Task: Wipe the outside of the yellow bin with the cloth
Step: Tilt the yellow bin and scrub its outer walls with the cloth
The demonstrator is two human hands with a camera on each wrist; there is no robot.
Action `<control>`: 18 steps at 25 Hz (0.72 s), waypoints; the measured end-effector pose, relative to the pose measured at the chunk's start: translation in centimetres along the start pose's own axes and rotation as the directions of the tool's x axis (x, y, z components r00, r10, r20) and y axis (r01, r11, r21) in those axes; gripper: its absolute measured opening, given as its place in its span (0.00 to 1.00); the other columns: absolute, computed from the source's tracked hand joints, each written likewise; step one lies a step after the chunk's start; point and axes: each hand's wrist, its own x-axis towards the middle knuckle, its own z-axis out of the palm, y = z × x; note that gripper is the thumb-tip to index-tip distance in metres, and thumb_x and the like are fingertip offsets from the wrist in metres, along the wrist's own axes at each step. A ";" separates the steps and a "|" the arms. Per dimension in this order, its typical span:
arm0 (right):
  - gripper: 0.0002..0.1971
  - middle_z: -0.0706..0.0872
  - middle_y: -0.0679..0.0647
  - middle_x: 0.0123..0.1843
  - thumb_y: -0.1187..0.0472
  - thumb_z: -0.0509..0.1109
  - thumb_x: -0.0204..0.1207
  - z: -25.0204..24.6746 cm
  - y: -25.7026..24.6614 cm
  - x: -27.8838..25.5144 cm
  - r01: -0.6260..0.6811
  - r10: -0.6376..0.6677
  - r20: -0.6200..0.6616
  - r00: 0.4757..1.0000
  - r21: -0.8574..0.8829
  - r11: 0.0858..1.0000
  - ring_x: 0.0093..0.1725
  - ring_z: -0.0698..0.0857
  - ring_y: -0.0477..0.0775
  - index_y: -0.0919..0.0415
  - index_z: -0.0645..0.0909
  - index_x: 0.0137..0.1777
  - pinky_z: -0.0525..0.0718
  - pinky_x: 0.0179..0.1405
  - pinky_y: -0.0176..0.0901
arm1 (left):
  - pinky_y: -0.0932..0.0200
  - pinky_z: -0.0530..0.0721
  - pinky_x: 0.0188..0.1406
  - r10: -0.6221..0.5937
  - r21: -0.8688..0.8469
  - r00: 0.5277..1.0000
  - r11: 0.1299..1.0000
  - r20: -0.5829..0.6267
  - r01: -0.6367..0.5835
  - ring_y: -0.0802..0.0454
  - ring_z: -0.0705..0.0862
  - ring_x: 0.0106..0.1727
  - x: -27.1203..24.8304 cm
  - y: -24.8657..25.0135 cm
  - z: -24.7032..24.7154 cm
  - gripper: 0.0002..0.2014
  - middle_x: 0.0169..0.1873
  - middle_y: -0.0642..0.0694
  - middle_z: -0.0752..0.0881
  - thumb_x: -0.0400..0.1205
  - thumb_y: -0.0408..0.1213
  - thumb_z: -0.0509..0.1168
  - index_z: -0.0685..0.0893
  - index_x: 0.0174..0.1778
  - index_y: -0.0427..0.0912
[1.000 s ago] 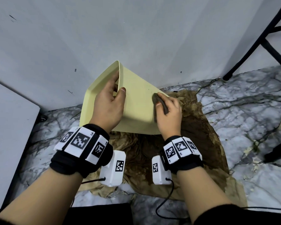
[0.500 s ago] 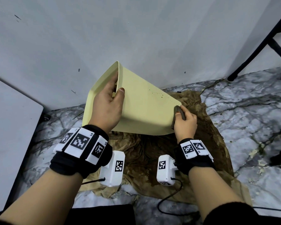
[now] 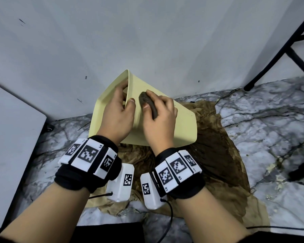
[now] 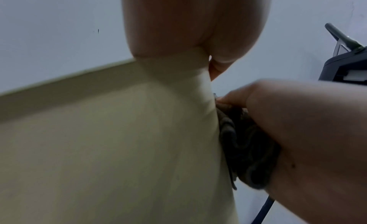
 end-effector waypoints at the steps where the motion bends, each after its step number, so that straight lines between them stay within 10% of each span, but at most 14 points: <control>1: 0.19 0.79 0.58 0.57 0.58 0.62 0.71 0.0 0.1 0.0 0.001 -0.001 0.008 1.000 -0.011 1.000 0.57 0.73 0.59 0.53 0.80 0.62 0.62 0.56 0.32 | 0.85 0.72 0.35 -0.011 -0.011 1.000 1.000 0.018 0.011 0.68 0.79 0.45 0.2 0.1 -0.2 0.20 0.47 0.58 0.81 0.80 0.28 0.54 0.68 0.66 0.50; 9: 0.19 0.80 0.57 0.55 0.59 0.63 0.69 0.2 -0.1 -0.4 -0.003 0.001 0.059 0.998 0.031 1.000 0.55 0.73 0.58 0.53 0.82 0.60 0.64 0.57 0.32 | 0.61 0.77 0.45 -0.017 0.060 0.990 0.998 -0.141 0.026 0.51 0.80 0.44 0.9 0.2 -0.5 0.13 0.40 0.50 0.82 0.82 0.36 0.56 0.76 0.62 0.45; 14: 0.17 0.80 0.57 0.55 0.61 0.64 0.71 -0.4 0.2 0.6 0.017 -0.018 0.039 0.999 0.033 0.999 0.57 0.72 0.56 0.54 0.83 0.59 0.64 0.59 0.31 | 0.70 0.75 0.40 0.006 0.018 0.994 1.000 -0.112 -0.004 0.65 0.78 0.36 0.6 -0.1 -0.1 0.12 0.34 0.60 0.79 0.81 0.34 0.57 0.78 0.59 0.47; 18: 0.16 0.78 0.56 0.57 0.64 0.65 0.74 -1.6 1.9 1.4 -0.059 0.058 0.026 0.998 0.031 0.998 0.59 0.71 0.54 0.52 0.82 0.60 0.65 0.60 0.30 | 0.82 0.70 0.33 0.028 0.070 0.993 0.997 -0.113 -0.020 0.70 0.77 0.33 0.5 -0.2 -0.3 0.13 0.43 0.46 0.82 0.81 0.34 0.58 0.78 0.62 0.44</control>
